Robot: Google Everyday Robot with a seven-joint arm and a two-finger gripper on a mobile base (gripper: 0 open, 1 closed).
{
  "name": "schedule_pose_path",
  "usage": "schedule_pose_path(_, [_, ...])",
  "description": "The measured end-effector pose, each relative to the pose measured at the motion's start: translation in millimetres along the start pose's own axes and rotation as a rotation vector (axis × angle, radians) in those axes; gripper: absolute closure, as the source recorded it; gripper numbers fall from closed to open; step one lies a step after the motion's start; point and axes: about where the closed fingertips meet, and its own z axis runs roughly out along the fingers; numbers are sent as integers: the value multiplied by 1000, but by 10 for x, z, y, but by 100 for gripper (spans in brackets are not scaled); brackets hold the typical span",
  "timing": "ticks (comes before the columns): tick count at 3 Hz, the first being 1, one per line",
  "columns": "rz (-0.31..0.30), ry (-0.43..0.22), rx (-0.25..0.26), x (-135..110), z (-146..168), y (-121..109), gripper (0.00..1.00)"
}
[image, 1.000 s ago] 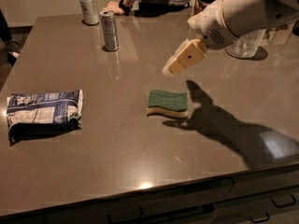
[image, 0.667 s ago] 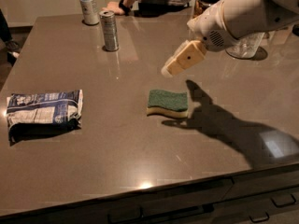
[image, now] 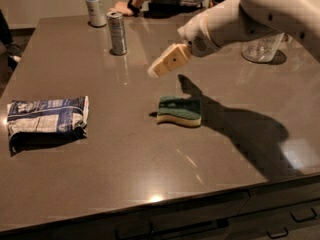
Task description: Move redbull can near sponge
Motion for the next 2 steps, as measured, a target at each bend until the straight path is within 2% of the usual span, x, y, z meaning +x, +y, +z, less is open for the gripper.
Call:
schedule_pose_path(1, [30, -60, 14, -203, 484, -129, 0])
schedule_pose_path(2, [60, -139, 42, -508, 931, -300, 0])
